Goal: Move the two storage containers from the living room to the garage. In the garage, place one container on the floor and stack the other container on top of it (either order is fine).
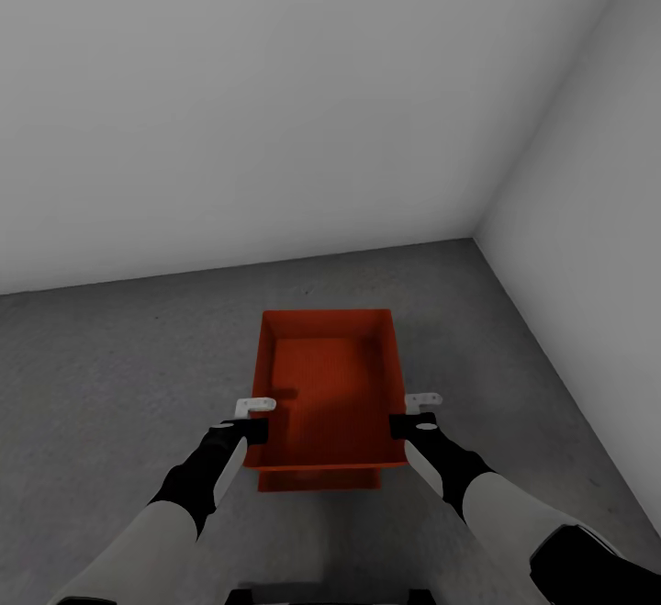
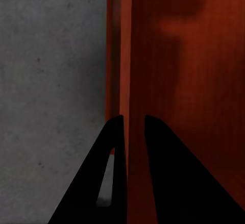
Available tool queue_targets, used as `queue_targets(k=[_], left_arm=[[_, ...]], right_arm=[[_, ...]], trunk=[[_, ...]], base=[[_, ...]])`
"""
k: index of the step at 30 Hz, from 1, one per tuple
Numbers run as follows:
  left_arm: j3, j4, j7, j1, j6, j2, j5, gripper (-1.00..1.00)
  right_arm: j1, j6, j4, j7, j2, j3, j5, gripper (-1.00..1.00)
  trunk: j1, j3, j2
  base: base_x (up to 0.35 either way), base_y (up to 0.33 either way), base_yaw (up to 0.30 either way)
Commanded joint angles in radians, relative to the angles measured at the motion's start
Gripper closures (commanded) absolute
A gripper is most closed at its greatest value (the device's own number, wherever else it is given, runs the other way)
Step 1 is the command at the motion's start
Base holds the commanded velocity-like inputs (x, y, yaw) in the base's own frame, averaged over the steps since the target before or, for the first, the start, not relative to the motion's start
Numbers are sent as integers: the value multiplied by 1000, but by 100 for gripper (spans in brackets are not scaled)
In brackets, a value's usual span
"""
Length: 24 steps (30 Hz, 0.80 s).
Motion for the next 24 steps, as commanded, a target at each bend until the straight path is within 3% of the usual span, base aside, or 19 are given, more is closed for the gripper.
queue_targets(k=[1, 24], left_arm=[[-7, -3, 5, -1, 2, 2, 33, 100], [-5, -6, 5, -1, 26, 2, 33, 100]], right_arm=[[0, 4, 74, -6, -27, 30, -22, 100], [0, 4, 74, -6, -27, 29, -22, 100]], trunk=[[0, -1, -1], [0, -1, -1]], base=[[0, 0, 0], [-9, 0, 0]])
